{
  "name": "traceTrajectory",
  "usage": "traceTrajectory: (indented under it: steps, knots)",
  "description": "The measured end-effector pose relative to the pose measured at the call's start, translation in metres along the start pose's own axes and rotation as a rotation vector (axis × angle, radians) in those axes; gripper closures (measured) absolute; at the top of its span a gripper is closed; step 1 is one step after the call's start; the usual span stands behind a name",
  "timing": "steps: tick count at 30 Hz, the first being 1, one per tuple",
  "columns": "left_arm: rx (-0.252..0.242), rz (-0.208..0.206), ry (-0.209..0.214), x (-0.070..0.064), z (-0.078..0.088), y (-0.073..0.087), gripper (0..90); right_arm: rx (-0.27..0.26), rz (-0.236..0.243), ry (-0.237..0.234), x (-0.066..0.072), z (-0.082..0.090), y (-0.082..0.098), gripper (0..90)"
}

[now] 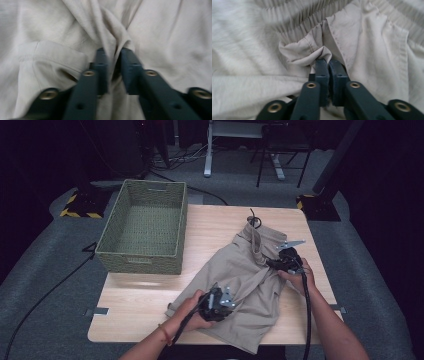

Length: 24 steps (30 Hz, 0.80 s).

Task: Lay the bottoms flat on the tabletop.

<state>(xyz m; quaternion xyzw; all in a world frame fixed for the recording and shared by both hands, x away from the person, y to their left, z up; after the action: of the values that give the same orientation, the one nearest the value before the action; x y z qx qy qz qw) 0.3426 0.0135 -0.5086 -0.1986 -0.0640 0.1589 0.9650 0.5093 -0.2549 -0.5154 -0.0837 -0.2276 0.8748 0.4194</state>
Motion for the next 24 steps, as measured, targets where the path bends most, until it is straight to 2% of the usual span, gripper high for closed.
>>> traceTrajectory:
  steps: [2, 4, 6, 8, 11, 13, 14, 16, 17, 18, 19, 20, 21, 22, 24]
  knots:
    - [-0.043, 0.053, -0.037, 0.004, 0.016, 0.014, 52.7, -0.041, -0.001, -0.004, 0.003, 0.007, 0.000, 73.2]
    - [-0.086, 0.106, -0.061, 0.010, 0.031, 0.028, 42.1, -0.085, 0.016, 0.003, 0.006, 0.016, -0.002, 60.0]
    - [-0.099, 0.170, -0.108, 0.018, 0.042, 0.043, 31.1, -0.119, 0.042, 0.024, 0.010, 0.025, -0.005, 49.5]
    - [-0.125, 0.215, -0.097, 0.026, 0.048, 0.056, 25.1, -0.140, 0.054, 0.026, 0.015, 0.032, -0.009, 40.0]
    - [-0.115, 0.242, -0.076, 0.033, 0.041, 0.069, 20.5, -0.149, 0.102, 0.018, 0.027, 0.036, -0.016, 32.0]
    - [-0.092, 0.238, -0.065, 0.034, 0.031, 0.072, 20.1, -0.134, 0.141, 0.019, 0.036, 0.032, -0.019, 30.1]
    - [-0.080, 0.233, -0.075, 0.034, 0.026, 0.072, 20.2, -0.120, 0.155, 0.028, 0.039, 0.028, -0.021, 29.7]
    - [-0.055, 0.216, -0.097, 0.035, 0.019, 0.069, 25.6, -0.077, 0.173, 0.059, 0.041, 0.017, -0.024, 30.8]
    - [-0.050, 0.209, -0.105, 0.036, 0.017, 0.067, 28.0, -0.052, 0.176, 0.082, 0.040, 0.011, -0.025, 35.1]
    - [-0.044, 0.207, -0.117, 0.037, 0.015, 0.066, 35.7, -0.034, 0.171, 0.113, 0.037, 0.006, -0.026, 42.2]
    - [-0.029, 0.205, -0.137, 0.039, 0.014, 0.064, 46.0, -0.022, 0.163, 0.121, 0.035, 0.002, -0.026, 50.9]
    - [-0.025, 0.195, -0.132, 0.040, 0.014, 0.063, 53.1, -0.013, 0.160, 0.123, 0.033, -0.001, -0.026, 63.4]
    - [-0.028, 0.183, -0.132, 0.041, 0.015, 0.062, 62.2, -0.006, 0.166, 0.130, 0.030, -0.003, -0.026, 71.2]
    - [-0.018, 0.182, -0.146, 0.043, 0.015, 0.060, 69.0, 0.002, 0.169, 0.136, 0.027, -0.003, -0.026, 77.5]
    - [-0.016, 0.173, -0.164, 0.046, 0.016, 0.058, 80.1, 0.001, 0.164, 0.129, 0.024, 0.001, -0.029, 83.6]
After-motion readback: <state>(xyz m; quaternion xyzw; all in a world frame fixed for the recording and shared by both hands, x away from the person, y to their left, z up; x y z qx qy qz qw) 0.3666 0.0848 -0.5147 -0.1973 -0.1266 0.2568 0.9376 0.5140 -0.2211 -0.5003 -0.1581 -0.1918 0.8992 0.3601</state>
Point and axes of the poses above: each handheld gripper's, and its own axes: z roughly backward along the jaws, y roughly out of its underside, x roughly to its left, the point moved 5 cm from there along -z, roughly forward along the jaws, and after that the axes turned 13 degrees about x, right-handed, at the moved point
